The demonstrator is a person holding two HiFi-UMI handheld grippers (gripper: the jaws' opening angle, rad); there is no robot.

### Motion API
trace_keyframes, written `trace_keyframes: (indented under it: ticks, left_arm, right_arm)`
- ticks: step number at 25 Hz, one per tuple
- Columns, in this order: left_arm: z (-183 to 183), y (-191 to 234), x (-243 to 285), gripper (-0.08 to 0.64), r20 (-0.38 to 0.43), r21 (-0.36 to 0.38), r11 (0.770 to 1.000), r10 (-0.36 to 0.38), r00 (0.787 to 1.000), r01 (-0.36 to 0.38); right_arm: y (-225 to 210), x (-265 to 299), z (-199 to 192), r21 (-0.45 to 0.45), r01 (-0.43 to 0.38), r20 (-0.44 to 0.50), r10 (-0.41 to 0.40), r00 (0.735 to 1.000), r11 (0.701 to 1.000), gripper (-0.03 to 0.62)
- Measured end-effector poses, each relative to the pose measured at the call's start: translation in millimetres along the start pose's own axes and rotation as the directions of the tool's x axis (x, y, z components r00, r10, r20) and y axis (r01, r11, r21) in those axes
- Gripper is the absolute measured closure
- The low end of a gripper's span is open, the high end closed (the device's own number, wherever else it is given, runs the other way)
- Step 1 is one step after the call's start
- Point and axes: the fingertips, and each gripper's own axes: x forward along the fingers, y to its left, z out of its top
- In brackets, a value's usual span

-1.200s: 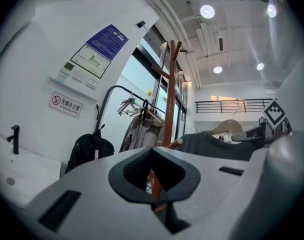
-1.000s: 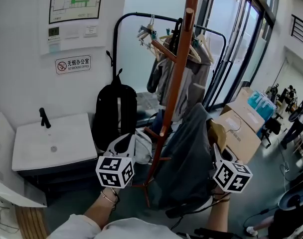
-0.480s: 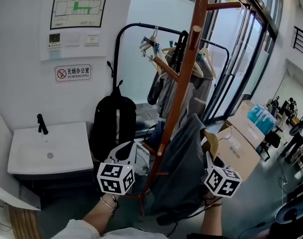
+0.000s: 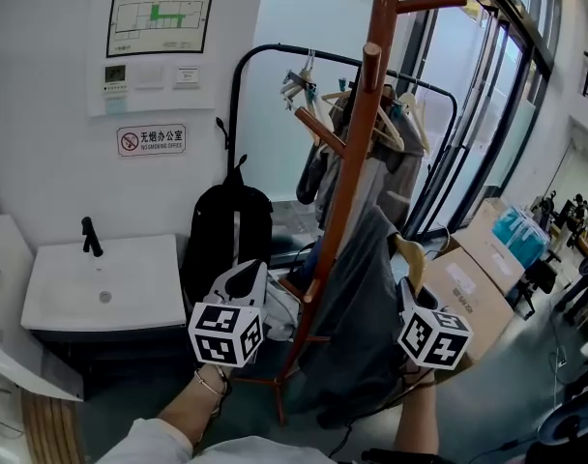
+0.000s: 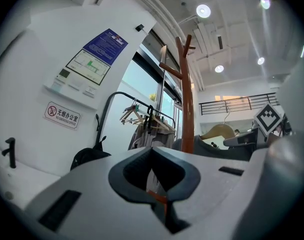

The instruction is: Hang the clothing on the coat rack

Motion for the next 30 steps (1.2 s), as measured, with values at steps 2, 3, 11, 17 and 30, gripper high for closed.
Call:
trace_keyframes:
  ticks: [2, 3, 11, 17, 30]
  left_arm:
    - [2.6, -3.9, 3.0, 0.552, 0.001, 0.002, 1.000, -0.010, 1.000, 0.010]
    - [4.6, -5.6, 4.4, 0.552, 0.003, 0.003, 1.000, -0.014, 1.000, 0.014]
    - [26.8, -6.7, 12.1, 0.552, 0.019, 0.009, 1.000, -0.009, 1.000, 0.008]
    - [42.2, -6.8, 15.3, 0.552, 0.032, 0.026, 1.000, 0.002, 0.999, -0.003]
    - [83.8, -14.7, 19.2, 0.552, 0.077, 0.082, 0.997, -0.009, 0.997, 0.002]
  right_arm:
    - [0.9, 1.7, 5.2, -0.005, -0.007, 0.005, 0.007, 1.000, 1.000, 0.523]
    - [1.1, 2.3, 7.8, -0.008, -0.009, 0.009, 0.009, 1.000, 1.000, 0.523]
    - [3.8, 4.6, 31.5, -0.029, -0.029, 0.040, 0.030, 0.999, 0.999, 0.523]
    - [12.0, 8.5, 51.5, -0.059, -0.051, 0.053, 0.054, 0.997, 0.997, 0.523]
    - [32.5, 8.3, 105.9, -0.127, -0.071, 0.093, 0.083, 0.992, 0.989, 0.523]
